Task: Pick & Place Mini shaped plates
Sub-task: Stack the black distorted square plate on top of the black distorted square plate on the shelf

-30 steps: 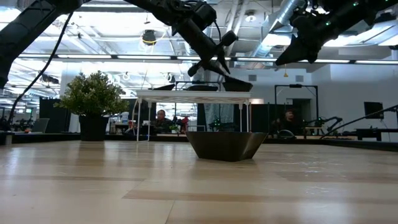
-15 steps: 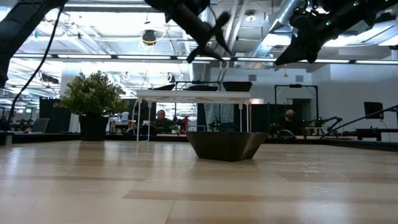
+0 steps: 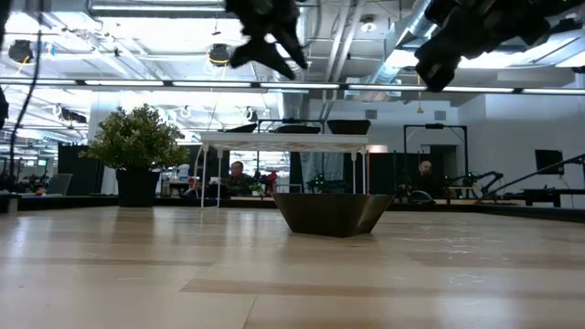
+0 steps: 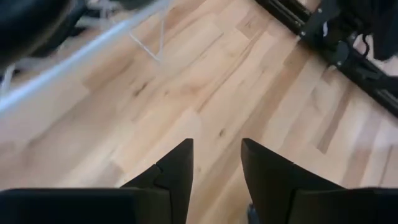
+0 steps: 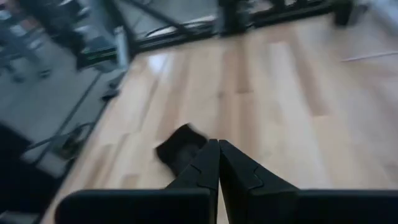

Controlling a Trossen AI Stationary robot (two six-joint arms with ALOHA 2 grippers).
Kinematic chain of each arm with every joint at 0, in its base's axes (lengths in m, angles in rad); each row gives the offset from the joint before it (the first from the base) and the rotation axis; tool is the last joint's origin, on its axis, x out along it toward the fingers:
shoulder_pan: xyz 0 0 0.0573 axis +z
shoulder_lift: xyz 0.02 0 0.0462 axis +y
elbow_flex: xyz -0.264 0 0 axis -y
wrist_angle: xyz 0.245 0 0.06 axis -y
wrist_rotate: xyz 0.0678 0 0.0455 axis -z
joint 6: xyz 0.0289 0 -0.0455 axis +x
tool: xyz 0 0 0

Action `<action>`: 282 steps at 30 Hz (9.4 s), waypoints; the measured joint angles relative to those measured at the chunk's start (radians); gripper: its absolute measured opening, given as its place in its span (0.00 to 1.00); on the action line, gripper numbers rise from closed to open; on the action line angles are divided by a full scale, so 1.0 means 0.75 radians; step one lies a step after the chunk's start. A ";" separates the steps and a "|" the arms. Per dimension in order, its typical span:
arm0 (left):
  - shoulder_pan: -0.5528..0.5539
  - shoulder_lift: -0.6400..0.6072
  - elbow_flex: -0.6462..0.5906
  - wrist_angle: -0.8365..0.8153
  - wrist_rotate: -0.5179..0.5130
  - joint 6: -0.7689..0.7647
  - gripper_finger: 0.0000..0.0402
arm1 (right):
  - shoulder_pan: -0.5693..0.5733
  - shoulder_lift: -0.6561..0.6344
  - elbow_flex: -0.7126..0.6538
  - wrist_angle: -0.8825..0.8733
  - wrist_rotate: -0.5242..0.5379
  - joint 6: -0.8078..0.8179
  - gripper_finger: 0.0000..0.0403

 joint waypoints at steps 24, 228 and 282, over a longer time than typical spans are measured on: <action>-0.128 -1.257 -1.371 0.655 -0.158 -0.111 0.30 | 0.811 0.598 0.121 0.229 0.882 0.685 0.21; -0.204 -1.615 -1.565 0.705 -0.193 0.141 0.30 | 0.731 1.354 0.623 -0.301 0.633 0.674 0.26; -0.203 -1.614 -1.565 0.726 -0.193 0.208 0.30 | -0.271 1.345 1.854 -1.392 0.676 0.945 0.00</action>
